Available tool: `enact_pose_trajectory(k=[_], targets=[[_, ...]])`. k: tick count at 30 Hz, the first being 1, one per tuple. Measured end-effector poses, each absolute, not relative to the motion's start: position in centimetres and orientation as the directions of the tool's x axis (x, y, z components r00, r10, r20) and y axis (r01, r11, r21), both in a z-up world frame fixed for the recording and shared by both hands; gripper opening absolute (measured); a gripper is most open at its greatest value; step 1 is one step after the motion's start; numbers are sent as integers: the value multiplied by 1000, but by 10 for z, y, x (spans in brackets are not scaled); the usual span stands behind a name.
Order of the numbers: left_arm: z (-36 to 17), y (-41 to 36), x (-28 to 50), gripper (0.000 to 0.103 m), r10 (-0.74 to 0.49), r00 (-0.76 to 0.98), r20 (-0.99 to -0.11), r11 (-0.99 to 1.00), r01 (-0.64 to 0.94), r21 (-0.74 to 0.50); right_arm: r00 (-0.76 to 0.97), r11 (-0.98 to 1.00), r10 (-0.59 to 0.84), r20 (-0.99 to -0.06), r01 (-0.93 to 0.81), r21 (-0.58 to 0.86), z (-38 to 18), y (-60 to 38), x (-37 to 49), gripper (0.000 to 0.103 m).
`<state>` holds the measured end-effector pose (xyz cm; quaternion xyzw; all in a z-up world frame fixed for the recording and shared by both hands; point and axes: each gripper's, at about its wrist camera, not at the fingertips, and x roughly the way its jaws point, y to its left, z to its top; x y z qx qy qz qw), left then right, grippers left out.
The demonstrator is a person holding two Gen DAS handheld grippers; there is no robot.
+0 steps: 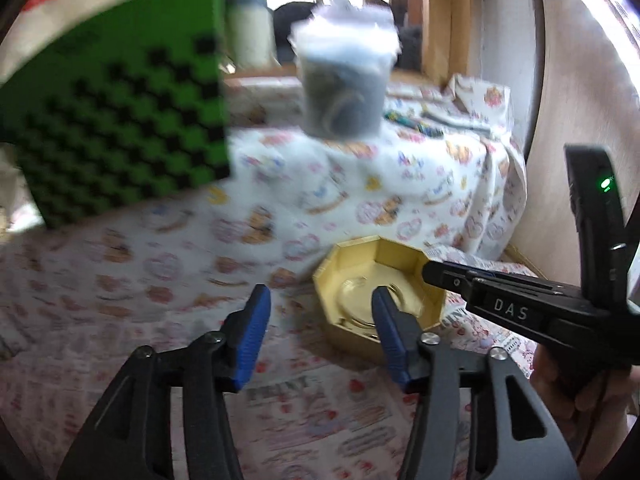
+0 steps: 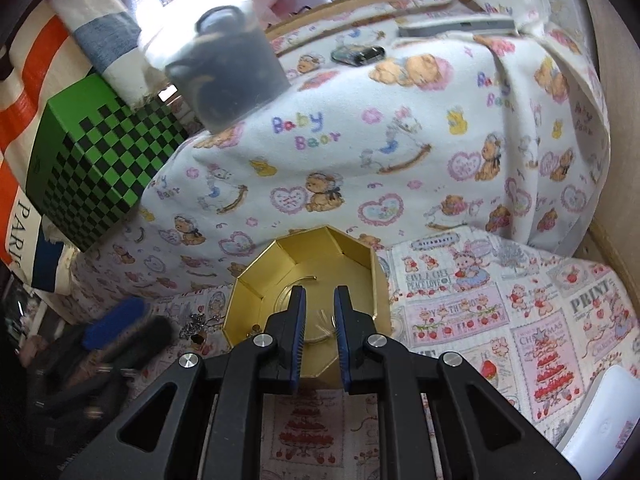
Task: Organize jewelry
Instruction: 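Open the right gripper to release the small ring into the gold box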
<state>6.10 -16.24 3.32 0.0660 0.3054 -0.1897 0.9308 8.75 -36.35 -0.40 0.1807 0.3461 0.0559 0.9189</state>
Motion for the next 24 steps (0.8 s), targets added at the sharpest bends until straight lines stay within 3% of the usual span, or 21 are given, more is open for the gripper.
enact_pose_trajectory(k=[2, 5, 9, 18, 20, 22, 24], targets=[[42, -151, 53, 59, -295, 770, -565, 929, 370, 19, 764, 934, 220, -607, 16, 358, -2, -360, 85, 29], [52, -136, 42, 64, -274, 807, -523, 938, 344, 39, 770, 941, 211, -603, 8, 339, 0, -357, 83, 29], [61, -117, 29, 82, -261, 841, -474, 946, 320, 48, 784, 946, 201, -588, 0, 324, 5, -352, 79, 29], [56, -89, 12, 95, -250, 891, -379, 960, 279, 22, 814, 973, 169, -556, -48, 225, 12, -329, 67, 30], [50, -83, 14, 96, -237, 893, -383, 966, 259, 7, 823, 976, 159, -545, -48, 212, 14, -326, 64, 37], [43, -78, 17, 96, -233, 885, -403, 967, 254, -1, 836, 981, 141, -530, -44, 191, 16, -323, 61, 51], [38, -73, 20, 96, -217, 885, -412, 971, 239, 2, 843, 985, 126, -524, -41, 171, 17, -320, 60, 51]])
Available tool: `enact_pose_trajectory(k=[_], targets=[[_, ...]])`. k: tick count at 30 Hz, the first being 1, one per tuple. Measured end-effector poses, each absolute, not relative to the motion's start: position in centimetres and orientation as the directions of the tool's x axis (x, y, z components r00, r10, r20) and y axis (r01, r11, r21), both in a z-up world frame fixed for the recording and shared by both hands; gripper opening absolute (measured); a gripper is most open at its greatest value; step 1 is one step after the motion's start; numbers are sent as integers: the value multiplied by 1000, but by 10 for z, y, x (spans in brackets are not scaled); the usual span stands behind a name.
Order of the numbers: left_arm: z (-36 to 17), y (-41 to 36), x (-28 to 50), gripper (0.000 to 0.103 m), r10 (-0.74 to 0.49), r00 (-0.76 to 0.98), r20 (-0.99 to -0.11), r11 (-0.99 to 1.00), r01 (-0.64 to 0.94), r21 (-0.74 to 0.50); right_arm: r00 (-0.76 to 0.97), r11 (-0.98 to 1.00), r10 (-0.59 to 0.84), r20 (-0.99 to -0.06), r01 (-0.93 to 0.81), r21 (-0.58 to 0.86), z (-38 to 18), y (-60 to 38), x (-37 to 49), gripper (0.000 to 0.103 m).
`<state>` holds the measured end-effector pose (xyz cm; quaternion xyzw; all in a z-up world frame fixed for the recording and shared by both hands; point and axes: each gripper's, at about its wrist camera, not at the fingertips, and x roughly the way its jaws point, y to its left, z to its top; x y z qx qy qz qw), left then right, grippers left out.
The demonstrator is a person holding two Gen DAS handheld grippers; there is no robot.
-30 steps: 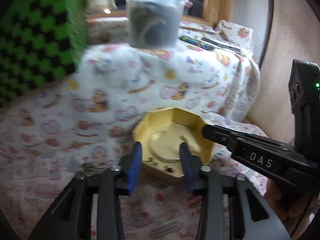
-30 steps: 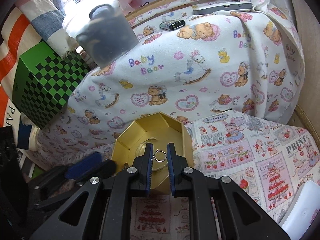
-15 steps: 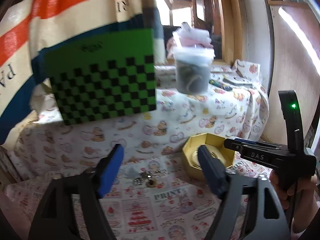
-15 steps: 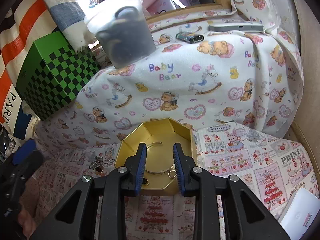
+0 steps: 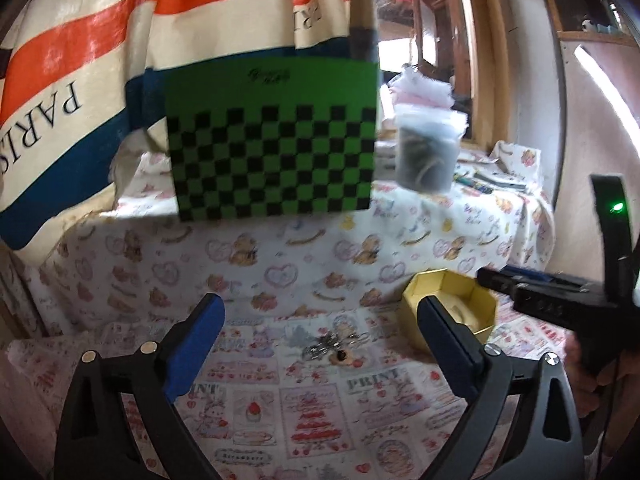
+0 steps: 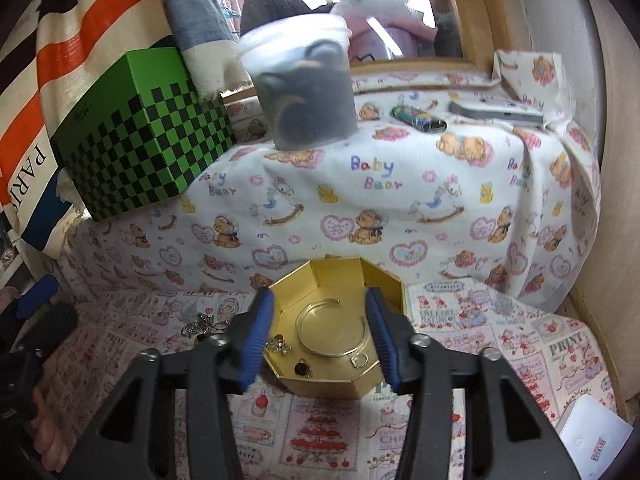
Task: Organize jewelry
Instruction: 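Open the right gripper to release the small ring into the gold box, then raise the open right gripper away from the box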
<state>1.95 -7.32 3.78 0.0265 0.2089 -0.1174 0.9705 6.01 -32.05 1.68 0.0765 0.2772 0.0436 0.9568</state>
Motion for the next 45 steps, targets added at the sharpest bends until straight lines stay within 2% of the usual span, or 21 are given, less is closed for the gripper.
enact_pose_trajectory(k=[5, 7, 14, 19, 21, 30, 33, 39, 41, 45], targets=[[28, -67, 20, 96, -183, 887, -424, 977, 210, 17, 847, 987, 115, -518, -39, 156, 15, -317, 59, 52], [27, -68, 21, 96, -176, 889, -423, 978, 206, 26, 852, 988, 106, -512, -34, 148, 15, -317, 59, 59], [29, -58, 21, 102, -163, 898, -409, 984, 179, 0, 864, 990, 98, -493, -36, 133, 15, -313, 56, 70], [27, -48, 29, 102, -150, 892, -426, 988, 150, -34, 872, 992, 85, -482, -30, 120, 15, -310, 55, 82], [25, -45, 32, 102, -148, 887, -438, 989, 142, -47, 873, 992, 84, -480, -29, 122, 14, -311, 54, 84], [8, -53, 46, 102, -112, 857, -504, 991, 134, 7, 866, 991, 73, -494, -6, 135, 11, -317, 58, 84], [0, -58, 51, 102, -65, 843, -535, 992, 112, 57, 866, 991, 66, -496, 1, 133, 11, -317, 59, 84], [-10, -62, 56, 102, -114, 802, -587, 987, 159, 25, 859, 993, 60, -508, 2, 122, 6, -315, 61, 84], [-14, -64, 57, 100, -131, 791, -597, 984, 178, 19, 859, 992, 58, -508, 7, 124, 6, -316, 61, 84], [-20, -67, 62, 76, -186, 752, -632, 975, 220, -25, 859, 990, 64, -509, 8, 137, 6, -319, 61, 84]])
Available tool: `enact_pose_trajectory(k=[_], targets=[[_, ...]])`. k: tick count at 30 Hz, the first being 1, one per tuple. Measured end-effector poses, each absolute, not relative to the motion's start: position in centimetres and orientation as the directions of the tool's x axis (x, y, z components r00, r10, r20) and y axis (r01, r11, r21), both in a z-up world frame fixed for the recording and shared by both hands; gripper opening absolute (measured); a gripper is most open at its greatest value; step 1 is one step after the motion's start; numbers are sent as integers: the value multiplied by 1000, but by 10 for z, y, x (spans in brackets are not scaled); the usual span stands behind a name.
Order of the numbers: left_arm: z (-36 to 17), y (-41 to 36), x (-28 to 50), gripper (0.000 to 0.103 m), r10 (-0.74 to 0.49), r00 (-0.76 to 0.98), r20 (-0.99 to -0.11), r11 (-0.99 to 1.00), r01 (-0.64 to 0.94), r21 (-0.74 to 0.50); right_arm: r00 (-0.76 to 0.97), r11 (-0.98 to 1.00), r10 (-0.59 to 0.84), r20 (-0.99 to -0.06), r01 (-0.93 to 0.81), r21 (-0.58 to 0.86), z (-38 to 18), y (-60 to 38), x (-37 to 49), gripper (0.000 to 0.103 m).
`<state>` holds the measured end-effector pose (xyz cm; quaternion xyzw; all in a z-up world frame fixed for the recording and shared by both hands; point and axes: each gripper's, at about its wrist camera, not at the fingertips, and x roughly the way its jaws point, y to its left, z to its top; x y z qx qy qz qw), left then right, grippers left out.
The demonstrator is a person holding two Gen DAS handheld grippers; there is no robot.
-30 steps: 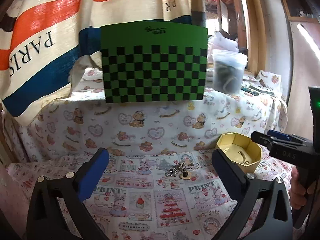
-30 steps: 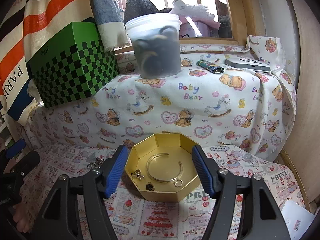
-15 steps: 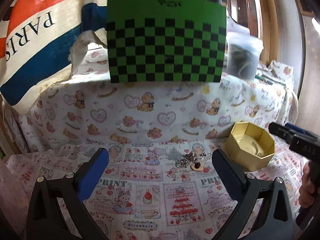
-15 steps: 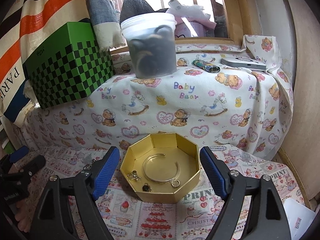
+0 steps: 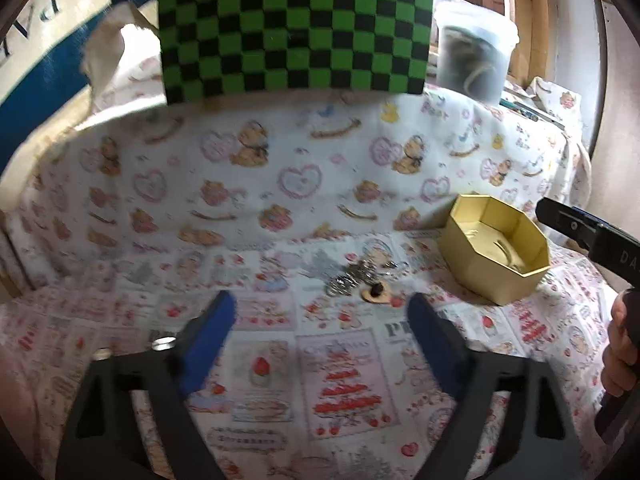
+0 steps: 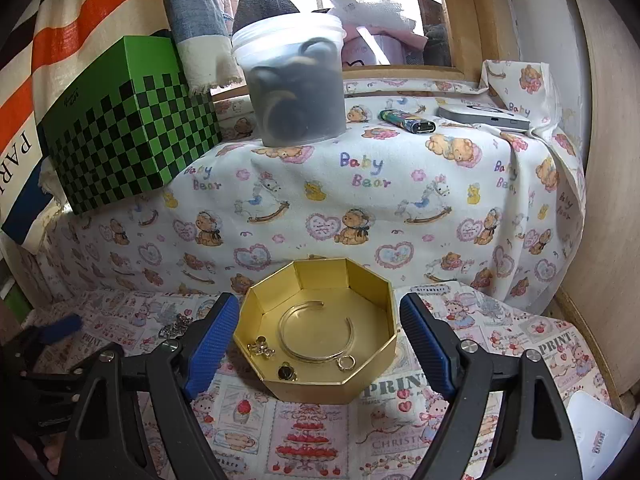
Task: Organize jewelry
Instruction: 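Raise the open right gripper away from the box, then move the right gripper to the pile and grasp the gold heart pendant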
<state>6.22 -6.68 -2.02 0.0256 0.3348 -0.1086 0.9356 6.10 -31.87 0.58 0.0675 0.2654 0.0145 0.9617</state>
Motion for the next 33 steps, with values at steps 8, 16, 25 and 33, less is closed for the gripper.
enact_pose_trajectory(k=[8, 16, 25, 33], targets=[[-28, -53, 73, 37, -149, 739, -657, 988, 136, -72, 857, 991, 72, -510, -4, 133, 7, -316, 60, 84], [-11, -28, 68, 29, -165, 758, -630, 985, 99, -139, 830, 971, 235, -506, -184, 150, 19, -283, 48, 81], [12, 4, 66, 73, -166, 775, -610, 982, 70, -178, 836, 987, 138, -531, -158, 8, 18, -226, 56, 67], [28, 10, 59, 94, -149, 802, -578, 987, 82, -141, 708, 981, 174, -685, -188, 54, -6, -202, 89, 28]])
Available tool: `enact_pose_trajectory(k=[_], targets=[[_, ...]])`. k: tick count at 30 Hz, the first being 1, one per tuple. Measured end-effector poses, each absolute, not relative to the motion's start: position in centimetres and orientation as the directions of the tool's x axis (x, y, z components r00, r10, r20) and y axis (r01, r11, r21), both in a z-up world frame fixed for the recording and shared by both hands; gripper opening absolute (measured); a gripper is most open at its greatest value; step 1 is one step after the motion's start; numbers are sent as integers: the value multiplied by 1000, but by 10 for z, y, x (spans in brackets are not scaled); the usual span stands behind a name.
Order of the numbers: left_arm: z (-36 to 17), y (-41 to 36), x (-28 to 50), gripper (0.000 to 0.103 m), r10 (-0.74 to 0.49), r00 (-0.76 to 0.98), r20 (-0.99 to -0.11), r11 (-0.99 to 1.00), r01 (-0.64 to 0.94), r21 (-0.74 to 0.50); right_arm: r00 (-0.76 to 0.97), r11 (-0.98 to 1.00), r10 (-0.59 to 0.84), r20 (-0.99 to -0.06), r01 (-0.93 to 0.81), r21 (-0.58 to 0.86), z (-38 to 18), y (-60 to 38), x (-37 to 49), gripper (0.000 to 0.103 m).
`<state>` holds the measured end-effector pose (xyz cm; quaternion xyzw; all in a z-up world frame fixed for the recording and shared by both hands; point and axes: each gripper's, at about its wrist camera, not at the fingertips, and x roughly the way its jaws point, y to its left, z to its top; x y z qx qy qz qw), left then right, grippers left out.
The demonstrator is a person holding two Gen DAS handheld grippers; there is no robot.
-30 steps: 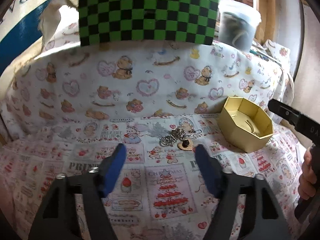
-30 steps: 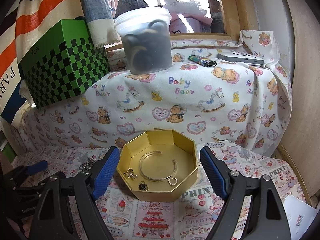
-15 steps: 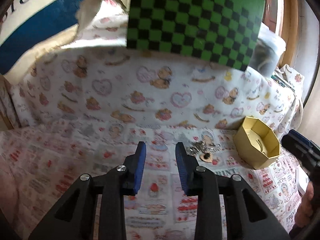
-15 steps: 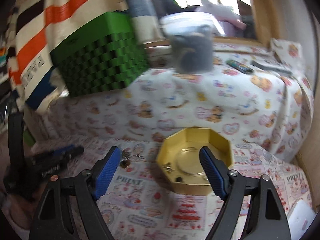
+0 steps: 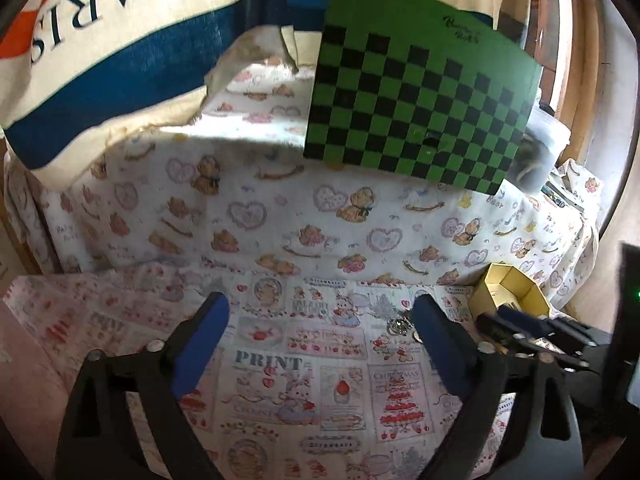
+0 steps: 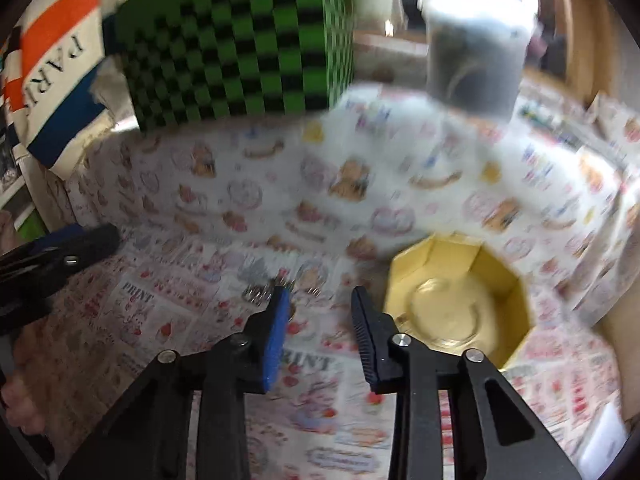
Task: Organize jewelry
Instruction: 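Move the right gripper to the pile and grasp the gold heart pendant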
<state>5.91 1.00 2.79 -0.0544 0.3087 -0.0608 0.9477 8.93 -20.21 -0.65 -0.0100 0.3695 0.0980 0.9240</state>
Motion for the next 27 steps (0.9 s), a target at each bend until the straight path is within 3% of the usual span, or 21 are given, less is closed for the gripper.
enact_pose_trajectory(k=[8, 25, 26, 27], targets=[[25, 13, 62, 95, -63, 818, -572, 996, 13, -91, 639, 970, 218, -738, -224, 93, -16, -192, 110, 27], [21, 27, 67, 95, -85, 815, -574, 988, -6, -155, 580, 974, 148, -801, -225, 17, -45, -157, 144, 26], [21, 27, 66, 95, -85, 815, -573, 988, -6, -155, 588, 975, 144, -796, -223, 12, -46, -156, 145, 25], [21, 27, 66, 95, -86, 814, -574, 988, -5, -155, 585, 973, 149, -797, -230, 14, -48, -155, 145, 17]])
